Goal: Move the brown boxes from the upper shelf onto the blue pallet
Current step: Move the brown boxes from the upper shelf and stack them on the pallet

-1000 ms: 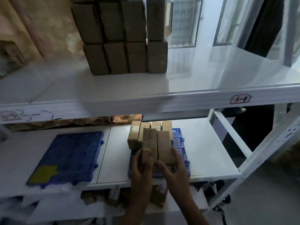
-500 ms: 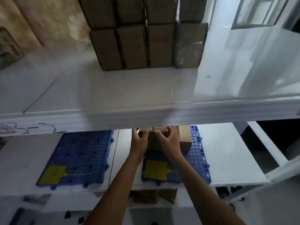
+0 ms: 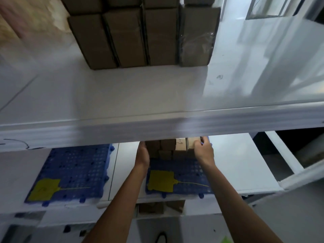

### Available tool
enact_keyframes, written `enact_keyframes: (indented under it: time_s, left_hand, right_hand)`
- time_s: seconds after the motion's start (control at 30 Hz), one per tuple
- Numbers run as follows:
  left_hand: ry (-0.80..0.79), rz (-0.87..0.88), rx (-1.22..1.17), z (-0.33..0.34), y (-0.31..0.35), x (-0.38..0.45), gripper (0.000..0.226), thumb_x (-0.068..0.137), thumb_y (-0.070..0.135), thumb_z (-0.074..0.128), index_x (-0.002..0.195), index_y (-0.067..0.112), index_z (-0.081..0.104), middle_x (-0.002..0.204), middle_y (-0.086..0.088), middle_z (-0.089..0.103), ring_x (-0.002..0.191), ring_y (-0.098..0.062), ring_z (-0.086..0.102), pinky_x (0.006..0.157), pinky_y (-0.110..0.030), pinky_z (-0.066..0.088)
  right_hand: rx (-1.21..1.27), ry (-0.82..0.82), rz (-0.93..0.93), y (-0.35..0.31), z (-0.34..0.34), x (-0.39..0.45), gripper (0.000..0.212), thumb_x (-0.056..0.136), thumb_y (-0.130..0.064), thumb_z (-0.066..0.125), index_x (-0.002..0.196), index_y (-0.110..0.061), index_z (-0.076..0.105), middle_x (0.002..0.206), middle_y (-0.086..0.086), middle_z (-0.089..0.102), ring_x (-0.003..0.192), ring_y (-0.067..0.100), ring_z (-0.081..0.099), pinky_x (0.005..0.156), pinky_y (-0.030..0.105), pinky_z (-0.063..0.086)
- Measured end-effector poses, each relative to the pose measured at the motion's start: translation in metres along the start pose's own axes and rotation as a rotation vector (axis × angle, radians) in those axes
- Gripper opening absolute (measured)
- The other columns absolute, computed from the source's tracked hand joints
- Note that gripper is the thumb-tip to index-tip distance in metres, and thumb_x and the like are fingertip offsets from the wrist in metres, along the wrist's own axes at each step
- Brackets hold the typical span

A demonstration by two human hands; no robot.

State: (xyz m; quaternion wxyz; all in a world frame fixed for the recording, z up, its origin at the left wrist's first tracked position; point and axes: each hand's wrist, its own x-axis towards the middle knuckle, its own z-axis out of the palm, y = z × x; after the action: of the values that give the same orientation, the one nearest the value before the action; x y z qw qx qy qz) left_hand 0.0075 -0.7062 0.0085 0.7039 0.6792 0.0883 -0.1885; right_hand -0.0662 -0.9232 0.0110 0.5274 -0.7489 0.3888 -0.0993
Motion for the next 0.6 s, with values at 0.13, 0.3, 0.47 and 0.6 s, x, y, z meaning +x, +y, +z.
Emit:
enact_keyframes:
  time_s: [0.13, 0.3, 0.47, 0.6]
  left_hand:
    - [0.038, -0.034, 0.007, 0.002, -0.001, -0.004, 0.046, 0.106, 0.054, 0.026, 0.121, 0.034, 0.065, 0.122, 0.003, 0.068, 0.109, -0.012, 0.064, 0.092, -0.033, 0.053]
    - [0.072, -0.081, 0.038, -0.002, 0.011, -0.026, 0.053, 0.108, 0.044, 0.023, 0.145, 0.018, 0.051, 0.146, 0.003, 0.052, 0.133, -0.013, 0.050, 0.106, -0.028, 0.033]
    - [0.110, 0.031, 0.124, -0.015, 0.053, -0.057, 0.057, 0.108, 0.042, 0.020, 0.156, 0.014, 0.035, 0.163, -0.005, 0.033, 0.149, -0.024, 0.031, 0.121, -0.041, 0.021]
    - [0.135, 0.185, 0.134, -0.029, 0.103, -0.093, 0.055, 0.110, 0.041, 0.019, 0.149, 0.010, 0.044, 0.145, -0.002, 0.048, 0.140, -0.020, 0.042, 0.118, -0.032, 0.029]
  right_hand:
    - [-0.031, -0.038, -0.004, 0.002, -0.007, 0.005, 0.047, 0.106, -0.025, 0.042, 0.151, -0.015, 0.049, 0.147, 0.013, 0.057, 0.118, 0.026, 0.056, 0.091, 0.033, 0.041]
    - [-0.116, -0.065, -0.003, -0.005, -0.026, -0.004, 0.048, 0.110, -0.032, 0.035, 0.151, -0.013, 0.048, 0.150, 0.019, 0.055, 0.134, 0.038, 0.053, 0.113, 0.046, 0.040]
    - [-0.144, -0.045, -0.135, -0.041, -0.053, -0.032, 0.054, 0.111, -0.036, 0.035, 0.159, -0.009, 0.039, 0.161, 0.015, 0.045, 0.145, 0.035, 0.045, 0.118, 0.041, 0.034]
    - [-0.161, -0.038, -0.262, -0.078, -0.074, -0.062, 0.053, 0.111, -0.037, 0.036, 0.155, -0.007, 0.045, 0.158, 0.017, 0.048, 0.142, 0.036, 0.049, 0.112, 0.039, 0.038]
